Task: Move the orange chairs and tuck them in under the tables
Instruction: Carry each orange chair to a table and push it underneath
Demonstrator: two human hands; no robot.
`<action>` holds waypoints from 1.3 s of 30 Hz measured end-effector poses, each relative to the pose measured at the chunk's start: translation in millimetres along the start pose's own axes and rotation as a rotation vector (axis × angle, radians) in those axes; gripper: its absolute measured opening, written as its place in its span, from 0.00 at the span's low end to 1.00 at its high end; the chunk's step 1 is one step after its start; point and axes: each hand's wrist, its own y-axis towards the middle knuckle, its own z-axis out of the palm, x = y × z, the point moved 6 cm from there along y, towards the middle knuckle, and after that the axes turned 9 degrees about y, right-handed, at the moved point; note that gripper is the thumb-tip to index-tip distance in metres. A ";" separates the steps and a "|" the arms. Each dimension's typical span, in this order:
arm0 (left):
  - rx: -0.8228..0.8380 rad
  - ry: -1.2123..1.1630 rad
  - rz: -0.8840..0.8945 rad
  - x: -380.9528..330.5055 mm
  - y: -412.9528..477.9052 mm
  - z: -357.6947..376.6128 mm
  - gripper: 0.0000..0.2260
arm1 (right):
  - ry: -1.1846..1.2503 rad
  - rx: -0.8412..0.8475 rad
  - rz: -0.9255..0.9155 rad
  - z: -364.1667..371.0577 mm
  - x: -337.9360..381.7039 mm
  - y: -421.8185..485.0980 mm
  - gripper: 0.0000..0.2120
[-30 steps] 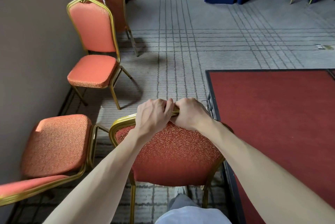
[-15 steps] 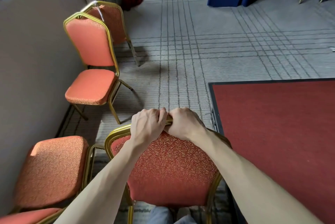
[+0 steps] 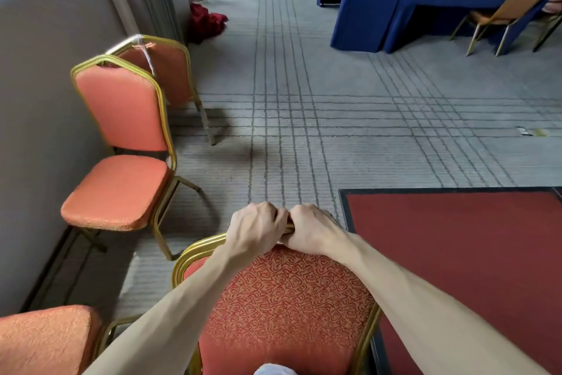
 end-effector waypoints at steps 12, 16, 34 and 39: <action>-0.110 0.134 0.166 12.3 134.6 -33.2 0.23 | -0.200 -0.147 -0.145 -70.6 11.5 110.7 0.12; -0.065 0.243 0.239 22.4 185.0 -4.2 0.25 | -0.221 -0.096 -0.113 -63.2 -14.4 161.1 0.11; -0.018 0.064 0.088 51.2 493.3 8.7 0.27 | -0.042 -0.172 -0.126 -180.6 -90.6 444.4 0.16; -0.061 -0.046 0.177 51.0 558.1 -6.5 0.27 | -0.046 -0.246 -0.116 -219.2 -103.1 502.7 0.16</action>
